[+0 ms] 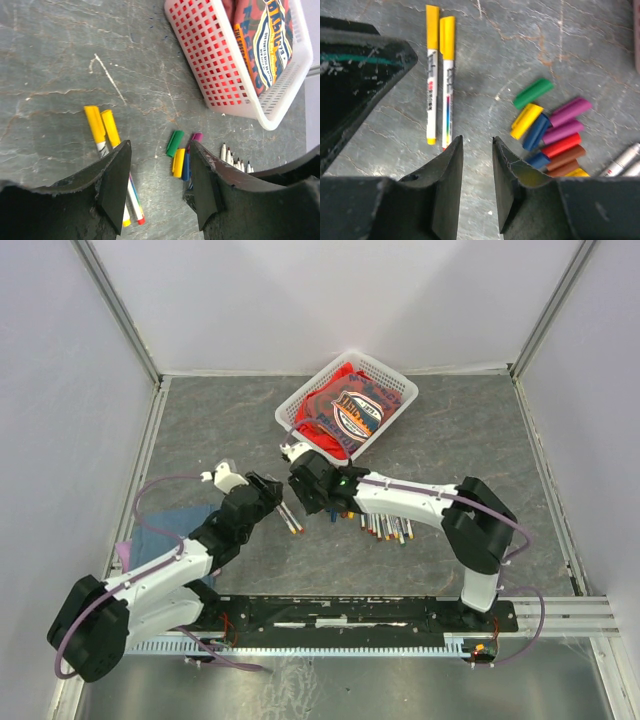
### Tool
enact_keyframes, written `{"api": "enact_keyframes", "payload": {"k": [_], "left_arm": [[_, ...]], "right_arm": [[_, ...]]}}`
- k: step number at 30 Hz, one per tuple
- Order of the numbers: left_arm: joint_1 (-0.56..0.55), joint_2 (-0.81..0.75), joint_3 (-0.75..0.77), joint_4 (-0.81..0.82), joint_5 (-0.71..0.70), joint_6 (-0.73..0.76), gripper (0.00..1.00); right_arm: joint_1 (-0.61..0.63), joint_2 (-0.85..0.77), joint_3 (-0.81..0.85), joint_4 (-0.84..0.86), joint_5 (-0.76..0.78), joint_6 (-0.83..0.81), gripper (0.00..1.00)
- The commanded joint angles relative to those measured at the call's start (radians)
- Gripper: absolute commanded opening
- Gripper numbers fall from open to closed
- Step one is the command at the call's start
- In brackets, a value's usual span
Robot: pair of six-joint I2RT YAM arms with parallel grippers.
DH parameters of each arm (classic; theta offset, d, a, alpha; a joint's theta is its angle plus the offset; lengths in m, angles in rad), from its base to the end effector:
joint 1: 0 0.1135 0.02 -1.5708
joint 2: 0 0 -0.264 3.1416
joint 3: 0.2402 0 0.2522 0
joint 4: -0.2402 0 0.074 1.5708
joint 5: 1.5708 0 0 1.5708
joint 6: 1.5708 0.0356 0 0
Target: Open the pen caps
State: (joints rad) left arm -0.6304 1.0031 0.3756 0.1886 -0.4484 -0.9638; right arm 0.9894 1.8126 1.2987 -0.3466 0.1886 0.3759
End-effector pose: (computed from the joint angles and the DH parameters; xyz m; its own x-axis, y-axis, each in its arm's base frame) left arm 0.1768 -0.1099 0.1958 -0.3717 -0.6450 -0.6677 -0.1598 0.7529 -0.6384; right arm 0.2237 0.3282 0.2190 -0.6640 -0.3538 -0.6587 -0.5482 0.8294 0.1072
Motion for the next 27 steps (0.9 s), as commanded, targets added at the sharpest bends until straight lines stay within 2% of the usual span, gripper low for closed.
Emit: {"api": "enact_keyframes", "payload": {"k": [1, 12, 27], "left_arm": [[-0.002, -0.064, -0.038, -0.015, -0.080, -0.066, 0.57], [-0.002, -0.146, -0.089, -0.057, -0.114, -0.089, 0.58], [-0.002, -0.176, -0.104, -0.075, -0.122, -0.096, 0.59]], "right_arm": [[0.021, 0.060, 0.088, 0.048, -0.041, -0.011, 0.37], [0.048, 0.186, 0.174, 0.056, -0.079, 0.002, 0.36], [0.055, 0.248, 0.198, 0.038, -0.050, 0.001, 0.36]]}}
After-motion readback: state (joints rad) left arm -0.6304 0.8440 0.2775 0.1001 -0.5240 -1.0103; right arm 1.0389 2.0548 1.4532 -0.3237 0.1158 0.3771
